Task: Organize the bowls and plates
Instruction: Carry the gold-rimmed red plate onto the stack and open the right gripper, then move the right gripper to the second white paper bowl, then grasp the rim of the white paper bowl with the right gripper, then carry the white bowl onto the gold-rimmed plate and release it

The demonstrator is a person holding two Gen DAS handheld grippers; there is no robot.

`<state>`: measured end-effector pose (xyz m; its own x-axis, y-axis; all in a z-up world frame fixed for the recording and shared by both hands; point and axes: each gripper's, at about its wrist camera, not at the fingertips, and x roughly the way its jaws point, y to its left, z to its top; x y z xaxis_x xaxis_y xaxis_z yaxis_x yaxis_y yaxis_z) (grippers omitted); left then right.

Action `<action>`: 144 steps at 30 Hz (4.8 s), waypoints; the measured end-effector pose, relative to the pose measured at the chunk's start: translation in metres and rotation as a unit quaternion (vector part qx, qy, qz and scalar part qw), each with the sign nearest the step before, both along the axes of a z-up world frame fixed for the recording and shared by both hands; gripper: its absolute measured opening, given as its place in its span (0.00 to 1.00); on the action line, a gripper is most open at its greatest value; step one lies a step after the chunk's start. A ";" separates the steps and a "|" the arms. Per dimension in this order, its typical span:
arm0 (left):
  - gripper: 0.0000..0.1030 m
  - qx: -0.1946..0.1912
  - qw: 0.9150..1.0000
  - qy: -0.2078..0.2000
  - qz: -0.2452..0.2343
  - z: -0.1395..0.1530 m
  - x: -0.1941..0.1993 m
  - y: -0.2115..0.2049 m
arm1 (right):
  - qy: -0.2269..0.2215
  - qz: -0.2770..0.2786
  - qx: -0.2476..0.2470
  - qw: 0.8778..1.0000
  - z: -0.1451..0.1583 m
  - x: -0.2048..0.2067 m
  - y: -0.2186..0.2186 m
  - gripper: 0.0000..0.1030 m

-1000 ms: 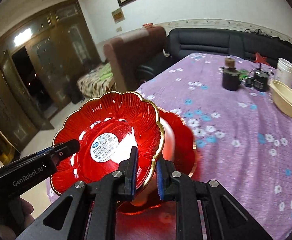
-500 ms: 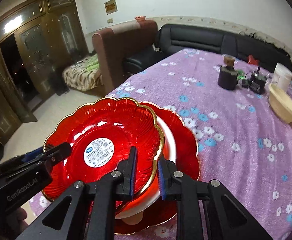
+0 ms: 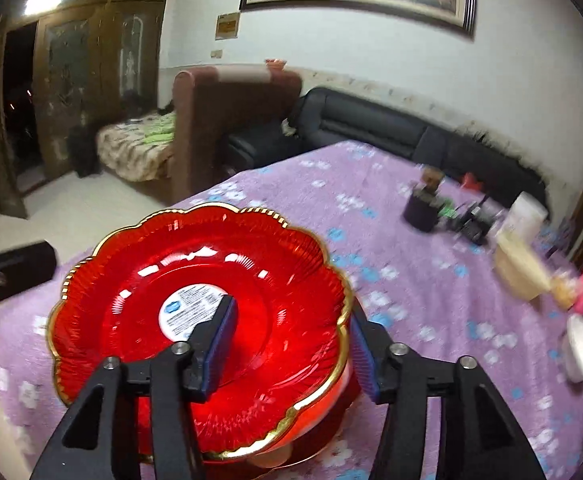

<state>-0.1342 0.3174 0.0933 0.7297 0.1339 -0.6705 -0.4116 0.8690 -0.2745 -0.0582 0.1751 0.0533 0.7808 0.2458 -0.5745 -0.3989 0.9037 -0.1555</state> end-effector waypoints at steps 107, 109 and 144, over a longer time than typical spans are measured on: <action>0.17 0.069 0.952 0.079 -0.289 -0.010 0.096 -0.272 | 0.153 -0.085 0.244 0.954 -0.006 0.013 -0.285 0.15; 0.18 0.068 0.958 0.071 -0.271 -0.003 0.089 -0.249 | 0.145 -0.062 0.235 0.959 0.009 0.011 -0.258 0.15; 0.72 0.053 0.996 0.025 -0.061 0.018 0.044 -0.037 | 0.144 0.030 0.138 0.979 0.013 0.044 -0.048 0.25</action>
